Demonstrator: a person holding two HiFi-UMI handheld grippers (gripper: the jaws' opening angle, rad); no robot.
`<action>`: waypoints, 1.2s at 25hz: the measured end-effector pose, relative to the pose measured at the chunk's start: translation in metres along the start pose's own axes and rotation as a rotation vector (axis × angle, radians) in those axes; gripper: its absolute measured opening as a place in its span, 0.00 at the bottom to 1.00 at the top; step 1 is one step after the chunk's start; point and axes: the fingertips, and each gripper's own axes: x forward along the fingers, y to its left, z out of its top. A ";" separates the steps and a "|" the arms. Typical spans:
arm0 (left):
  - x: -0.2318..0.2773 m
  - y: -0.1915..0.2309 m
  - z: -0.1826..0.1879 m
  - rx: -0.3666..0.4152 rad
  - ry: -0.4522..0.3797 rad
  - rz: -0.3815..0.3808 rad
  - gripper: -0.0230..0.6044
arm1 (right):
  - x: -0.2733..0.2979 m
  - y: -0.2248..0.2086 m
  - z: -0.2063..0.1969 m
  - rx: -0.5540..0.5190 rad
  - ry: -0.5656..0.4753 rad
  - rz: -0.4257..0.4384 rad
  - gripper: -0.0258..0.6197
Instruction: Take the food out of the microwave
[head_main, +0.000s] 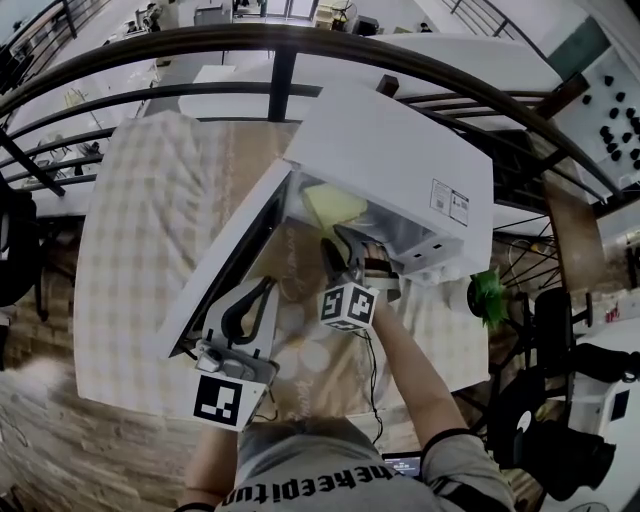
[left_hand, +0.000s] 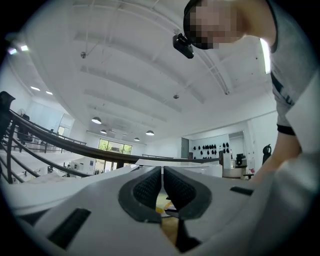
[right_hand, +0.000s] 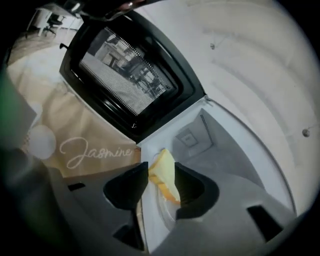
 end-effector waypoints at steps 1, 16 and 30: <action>-0.001 0.001 -0.002 -0.001 0.004 0.003 0.06 | 0.004 0.003 -0.002 -0.019 0.006 0.003 0.31; -0.005 0.020 -0.011 -0.002 0.028 0.037 0.06 | 0.051 0.019 -0.016 -0.175 0.056 -0.021 0.36; -0.014 0.020 -0.010 0.000 0.035 0.049 0.06 | 0.051 0.011 -0.018 -0.176 0.087 -0.035 0.22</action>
